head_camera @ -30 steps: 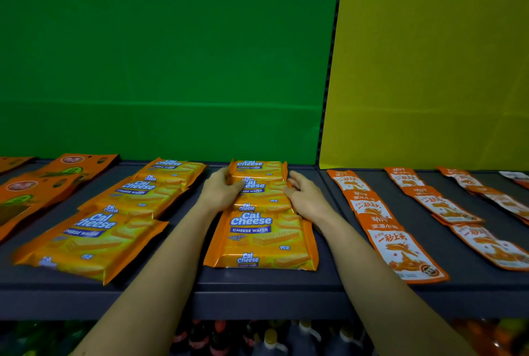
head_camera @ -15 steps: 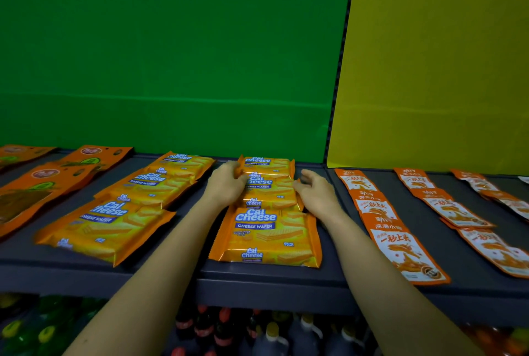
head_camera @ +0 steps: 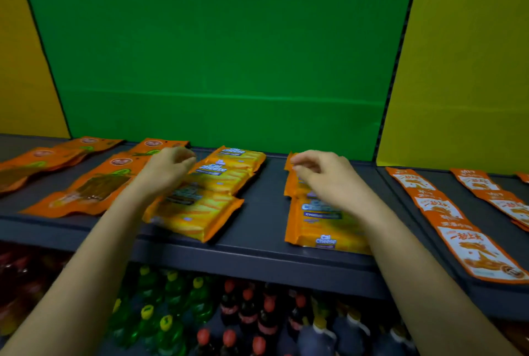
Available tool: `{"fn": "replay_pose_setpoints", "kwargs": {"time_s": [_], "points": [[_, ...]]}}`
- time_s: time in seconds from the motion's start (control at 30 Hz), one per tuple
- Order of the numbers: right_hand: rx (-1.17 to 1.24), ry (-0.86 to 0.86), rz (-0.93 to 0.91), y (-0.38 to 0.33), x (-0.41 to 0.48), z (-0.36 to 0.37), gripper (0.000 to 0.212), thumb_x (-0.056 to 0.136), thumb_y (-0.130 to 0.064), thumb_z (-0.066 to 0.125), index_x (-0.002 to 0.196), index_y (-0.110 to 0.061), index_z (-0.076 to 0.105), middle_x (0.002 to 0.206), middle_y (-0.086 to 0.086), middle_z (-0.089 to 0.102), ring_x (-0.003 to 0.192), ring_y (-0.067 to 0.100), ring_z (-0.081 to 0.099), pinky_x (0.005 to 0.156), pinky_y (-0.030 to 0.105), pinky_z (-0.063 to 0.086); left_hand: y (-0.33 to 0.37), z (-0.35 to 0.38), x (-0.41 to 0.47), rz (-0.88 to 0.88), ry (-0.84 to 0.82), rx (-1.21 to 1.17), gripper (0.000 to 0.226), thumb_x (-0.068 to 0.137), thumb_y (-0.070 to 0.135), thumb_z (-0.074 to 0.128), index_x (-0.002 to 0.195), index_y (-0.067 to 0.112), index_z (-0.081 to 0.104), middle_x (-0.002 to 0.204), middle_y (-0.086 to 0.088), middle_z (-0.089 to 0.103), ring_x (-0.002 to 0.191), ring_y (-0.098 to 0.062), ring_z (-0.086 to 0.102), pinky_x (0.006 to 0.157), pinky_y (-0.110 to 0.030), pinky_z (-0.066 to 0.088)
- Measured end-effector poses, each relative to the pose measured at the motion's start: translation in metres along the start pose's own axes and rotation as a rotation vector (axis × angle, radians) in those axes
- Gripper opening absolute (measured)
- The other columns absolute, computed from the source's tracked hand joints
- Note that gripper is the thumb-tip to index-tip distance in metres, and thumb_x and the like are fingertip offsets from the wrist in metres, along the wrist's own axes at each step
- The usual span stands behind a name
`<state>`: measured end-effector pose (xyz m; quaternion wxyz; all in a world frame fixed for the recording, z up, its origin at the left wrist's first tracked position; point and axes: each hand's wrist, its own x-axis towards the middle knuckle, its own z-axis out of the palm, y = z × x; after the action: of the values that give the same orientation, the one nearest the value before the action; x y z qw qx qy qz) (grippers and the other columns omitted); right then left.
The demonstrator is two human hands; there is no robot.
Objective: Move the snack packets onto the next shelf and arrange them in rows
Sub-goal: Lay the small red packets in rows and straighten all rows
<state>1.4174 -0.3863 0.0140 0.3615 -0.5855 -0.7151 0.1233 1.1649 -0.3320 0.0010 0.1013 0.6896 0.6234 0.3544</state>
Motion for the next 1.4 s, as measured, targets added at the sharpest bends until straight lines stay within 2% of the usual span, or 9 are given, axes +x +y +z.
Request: {"fn": "replay_pose_setpoints", "kwargs": {"time_s": [0.17, 0.33, 0.4, 0.5, 0.7, 0.87, 1.1, 1.27, 1.4], "points": [[-0.141, -0.228, 0.018, -0.049, -0.009, 0.051, 0.033, 0.095, -0.023, 0.046, 0.123, -0.009, 0.058, 0.127, 0.008, 0.061, 0.121, 0.026, 0.053, 0.101, 0.036, 0.040, -0.041, -0.015, -0.008, -0.060, -0.137, -0.167, 0.038, 0.097, 0.022, 0.044, 0.131, 0.006, 0.048, 0.136, -0.009, 0.050, 0.117, -0.016, 0.046, 0.094, -0.024, 0.031], [-0.100, -0.296, 0.171, -0.060, -0.019, 0.098, 0.030, 0.097, -0.035, 0.041, 0.120, -0.018, 0.049, 0.134, 0.006, 0.052, 0.127, 0.026, 0.045, 0.102, 0.035, 0.037, -0.053, -0.018, -0.012, -0.232, -0.345, -0.488, 0.048, 0.098, 0.027, 0.042, 0.144, 0.017, 0.033, 0.149, -0.003, 0.034, 0.132, -0.020, 0.039, 0.098, -0.026, 0.032], [-0.040, -0.236, 0.202, -0.063, -0.021, 0.111, 0.041, 0.098, -0.031, 0.039, 0.136, -0.016, 0.039, 0.147, 0.004, 0.038, 0.136, 0.022, 0.035, 0.109, 0.031, 0.029, -0.052, -0.017, -0.014, -0.230, -0.391, -0.535, 0.048, 0.098, 0.023, 0.041, 0.144, 0.016, 0.031, 0.148, -0.004, 0.036, 0.120, -0.017, 0.048, 0.096, -0.027, 0.040], [0.037, -0.141, 0.223, -0.068, -0.022, 0.121, 0.044, 0.099, -0.028, 0.039, 0.141, -0.018, 0.036, 0.149, 0.001, 0.035, 0.135, 0.018, 0.035, 0.108, 0.027, 0.027, -0.050, -0.013, -0.018, -0.205, -0.412, -0.585, 0.045, 0.098, 0.015, 0.040, 0.143, 0.012, 0.032, 0.132, -0.002, 0.049, 0.084, -0.006, 0.056, 0.064, -0.016, 0.046], [0.071, -0.082, 0.275, -0.068, -0.021, 0.118, 0.046, 0.098, -0.022, 0.041, 0.143, -0.014, 0.034, 0.150, 0.003, 0.035, 0.136, 0.019, 0.034, 0.107, 0.024, 0.026, -0.050, -0.002, -0.023, -0.204, -0.354, -0.643, 0.039, 0.096, 0.009, 0.040, 0.135, 0.008, 0.041, 0.101, -0.001, 0.058, 0.076, -0.012, 0.058, 0.071, -0.029, 0.049], [0.083, -0.007, 0.314, -0.064, -0.017, 0.120, 0.046, 0.098, -0.019, 0.041, 0.143, -0.011, 0.034, 0.149, 0.005, 0.036, 0.136, 0.020, 0.035, 0.108, 0.027, 0.027, -0.048, 0.008, -0.029, -0.144, -0.343, -0.607, 0.026, 0.096, 0.012, 0.041, 0.120, 0.021, 0.045, 0.134, -0.007, 0.049, 0.108, -0.023, 0.058, 0.094, -0.037, 0.047], [0.122, -0.024, 0.345, -0.061, -0.005, 0.115, 0.045, 0.096, -0.025, 0.045, 0.140, -0.013, 0.039, 0.146, 0.005, 0.039, 0.132, 0.021, 0.040, 0.109, 0.032, 0.032, -0.045, -0.002, -0.020, -0.187, -0.406, -0.657, 0.045, 0.094, 0.010, 0.046, 0.137, 0.011, 0.034, 0.119, -0.007, 0.052, 0.086, -0.016, 0.058, 0.070, -0.028, 0.049], [0.199, 0.047, 0.390, -0.059, 0.024, 0.113, 0.042, 0.096, -0.022, 0.045, 0.136, -0.008, 0.043, 0.141, 0.010, 0.046, 0.129, 0.026, 0.044, 0.108, 0.037, 0.035, -0.049, 0.002, 0.017, -0.200, -0.280, -0.545, 0.053, 0.094, 0.020, 0.048, 0.143, 0.012, 0.028, 0.147, -0.010, 0.037, 0.127, -0.025, 0.044, 0.094, -0.031, 0.038], [0.214, 0.068, 0.422, -0.052, 0.051, 0.126, 0.036, 0.093, -0.023, 0.048, 0.126, -0.010, 0.053, 0.132, 0.011, 0.055, 0.120, 0.028, 0.052, 0.102, 0.036, 0.041, -0.048, 0.015, 0.042, -0.230, -0.331, -0.504, 0.056, 0.092, 0.020, 0.051, 0.142, 0.005, 0.029, 0.145, -0.012, 0.039, 0.126, -0.028, 0.045, 0.090, -0.031, 0.039]]}}
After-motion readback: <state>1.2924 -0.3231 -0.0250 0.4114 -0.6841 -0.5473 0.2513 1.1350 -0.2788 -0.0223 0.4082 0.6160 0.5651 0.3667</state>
